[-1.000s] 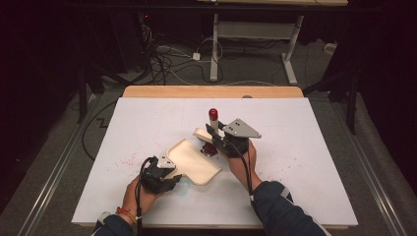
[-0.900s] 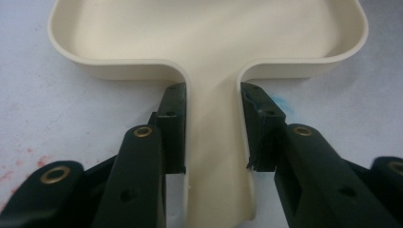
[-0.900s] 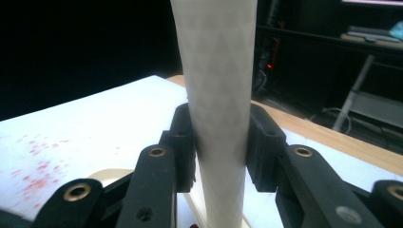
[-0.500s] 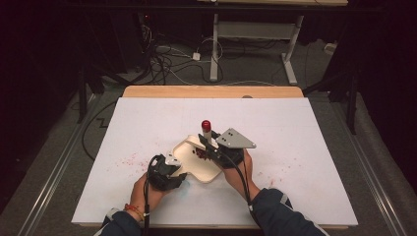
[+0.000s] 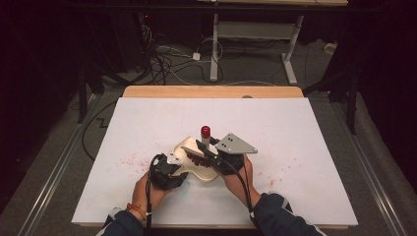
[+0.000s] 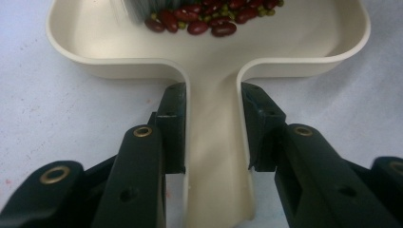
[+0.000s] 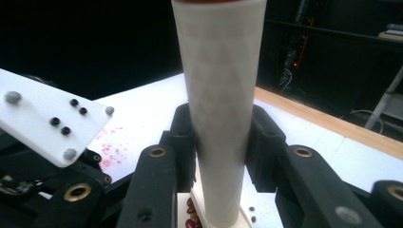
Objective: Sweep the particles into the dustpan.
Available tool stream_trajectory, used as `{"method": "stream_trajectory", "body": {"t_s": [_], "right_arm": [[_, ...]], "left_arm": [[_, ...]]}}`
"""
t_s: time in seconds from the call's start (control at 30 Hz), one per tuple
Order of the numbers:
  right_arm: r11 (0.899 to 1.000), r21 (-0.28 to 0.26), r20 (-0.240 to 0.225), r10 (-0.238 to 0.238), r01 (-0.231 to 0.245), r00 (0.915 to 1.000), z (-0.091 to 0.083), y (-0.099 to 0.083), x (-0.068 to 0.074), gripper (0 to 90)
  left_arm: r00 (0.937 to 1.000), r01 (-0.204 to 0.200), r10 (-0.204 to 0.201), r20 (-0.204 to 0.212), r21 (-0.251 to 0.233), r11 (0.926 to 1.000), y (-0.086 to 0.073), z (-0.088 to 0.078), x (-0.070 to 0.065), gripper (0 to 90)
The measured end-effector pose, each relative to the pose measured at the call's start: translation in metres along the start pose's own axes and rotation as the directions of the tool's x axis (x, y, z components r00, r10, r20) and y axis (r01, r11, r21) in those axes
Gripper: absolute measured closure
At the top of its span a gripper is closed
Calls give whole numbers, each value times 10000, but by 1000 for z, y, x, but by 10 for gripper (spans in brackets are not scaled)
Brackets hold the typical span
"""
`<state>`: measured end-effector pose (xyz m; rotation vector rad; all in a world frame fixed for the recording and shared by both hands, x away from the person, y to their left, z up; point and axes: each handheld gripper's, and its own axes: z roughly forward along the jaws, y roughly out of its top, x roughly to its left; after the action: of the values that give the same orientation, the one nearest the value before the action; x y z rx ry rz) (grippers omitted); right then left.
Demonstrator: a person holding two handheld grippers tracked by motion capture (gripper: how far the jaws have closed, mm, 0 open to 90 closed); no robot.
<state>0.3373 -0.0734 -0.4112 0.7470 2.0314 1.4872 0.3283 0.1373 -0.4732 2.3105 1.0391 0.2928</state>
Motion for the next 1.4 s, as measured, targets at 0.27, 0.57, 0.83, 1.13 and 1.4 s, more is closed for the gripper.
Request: {"method": "stream_trajectory", "body": {"t_s": [0.27, 0.57, 0.83, 1.13, 1.4], "right_arm": [[9996, 145, -498, 256, -249, 9984, -9, 4, 1, 697], [9997, -36, -504, 228, -231, 9985, -13, 7, -5, 699], [9960, -672, -328, 561, -582, 9979, -25, 18, -25, 699], [9890, -1248, 453, 855, -793, 9953, -43, 28, -55, 699], [9939, -970, 1666, 688, -531, 9836, -42, 21, -80, 699]], "left_arm": [[9998, -212, 212, -27, -74, 9997, -4, 1, 1, 635], [9994, -336, 336, -21, 7, 9994, -7, 3, 4, 634], [9992, -399, 399, 93, 32, 9992, -11, 1, 9, 634], [9987, -493, 492, 92, 90, 9987, -15, -3, 12, 634], [9985, -510, 506, 192, 217, 9985, -17, -3, 14, 634]]}}
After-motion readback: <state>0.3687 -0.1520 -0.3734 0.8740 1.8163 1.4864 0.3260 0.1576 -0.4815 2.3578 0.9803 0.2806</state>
